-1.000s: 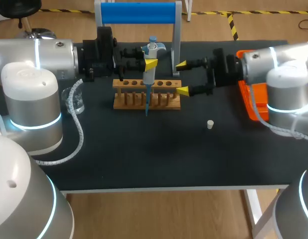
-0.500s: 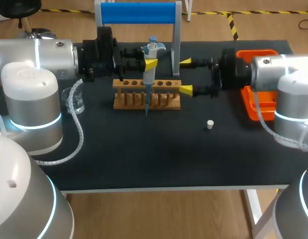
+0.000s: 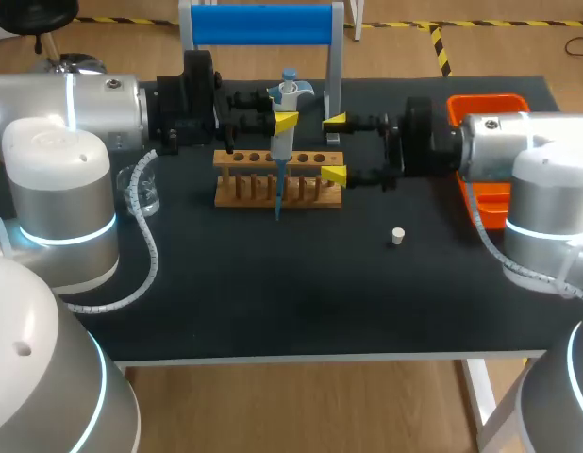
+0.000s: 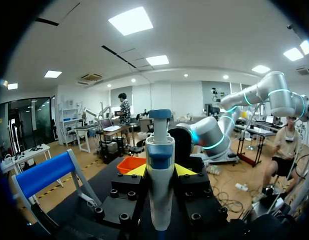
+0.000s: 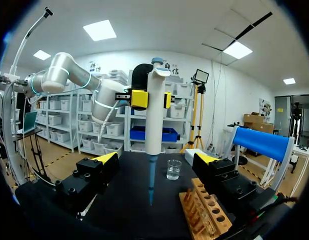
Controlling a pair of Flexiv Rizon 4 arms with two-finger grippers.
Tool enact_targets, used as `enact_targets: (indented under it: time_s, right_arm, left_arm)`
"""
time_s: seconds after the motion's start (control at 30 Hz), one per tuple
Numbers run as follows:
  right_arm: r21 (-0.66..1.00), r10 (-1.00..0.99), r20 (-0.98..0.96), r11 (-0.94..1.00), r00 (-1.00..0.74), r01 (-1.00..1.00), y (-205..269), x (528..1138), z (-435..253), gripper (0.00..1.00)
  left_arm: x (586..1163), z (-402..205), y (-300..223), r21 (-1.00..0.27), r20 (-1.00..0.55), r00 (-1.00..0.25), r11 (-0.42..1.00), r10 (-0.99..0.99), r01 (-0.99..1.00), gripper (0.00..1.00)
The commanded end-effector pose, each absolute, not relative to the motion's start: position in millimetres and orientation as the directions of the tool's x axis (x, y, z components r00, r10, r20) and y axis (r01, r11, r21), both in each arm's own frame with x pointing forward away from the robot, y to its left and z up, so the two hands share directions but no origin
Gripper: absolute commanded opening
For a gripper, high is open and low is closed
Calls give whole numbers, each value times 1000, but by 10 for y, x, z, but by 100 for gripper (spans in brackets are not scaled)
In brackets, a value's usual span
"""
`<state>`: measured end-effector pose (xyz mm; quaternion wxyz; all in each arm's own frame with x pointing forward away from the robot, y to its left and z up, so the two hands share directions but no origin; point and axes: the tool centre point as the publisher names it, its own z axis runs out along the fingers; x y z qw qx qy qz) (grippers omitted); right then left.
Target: Invert the test tube, pick up the pipette, mount the tip to pipette, aspirate from beaker and dispense into the tube, eject the tip, return the pipette, and cap with the stopper.
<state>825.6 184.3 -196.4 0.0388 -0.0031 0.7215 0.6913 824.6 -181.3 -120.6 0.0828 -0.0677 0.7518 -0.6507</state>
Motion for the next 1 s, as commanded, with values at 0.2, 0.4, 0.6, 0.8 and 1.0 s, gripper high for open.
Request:
enact_targets:
  time_s: [0.2,0.4,0.6,0.8,1.0]
  right_arm:
    - [996,28,-72,49,-997,-71,1912,8269,-1912,100]
    - [998,-11,-64,26,-998,-64,1947,8281,-1878,100]
    - [999,-57,-53,-8,-997,-52,2004,8296,-1825,100]
    - [999,-92,-49,-22,-995,-47,2093,8312,-1779,100]
    - [999,-142,-29,-27,-989,-25,2189,8323,-1747,100]
  left_arm:
    - [8215,-1192,-1817,-994,-44,-969,110,-242,18,0]
    - [8204,-1185,-1811,-995,-45,-968,99,-248,20,0]
    - [8204,-1185,-1811,-995,-45,-968,99,-248,20,0]
    - [8204,-1185,-1811,-995,-45,-968,99,-248,20,0]
    - [8204,-1185,-1811,-995,-45,-968,99,-248,20,0]
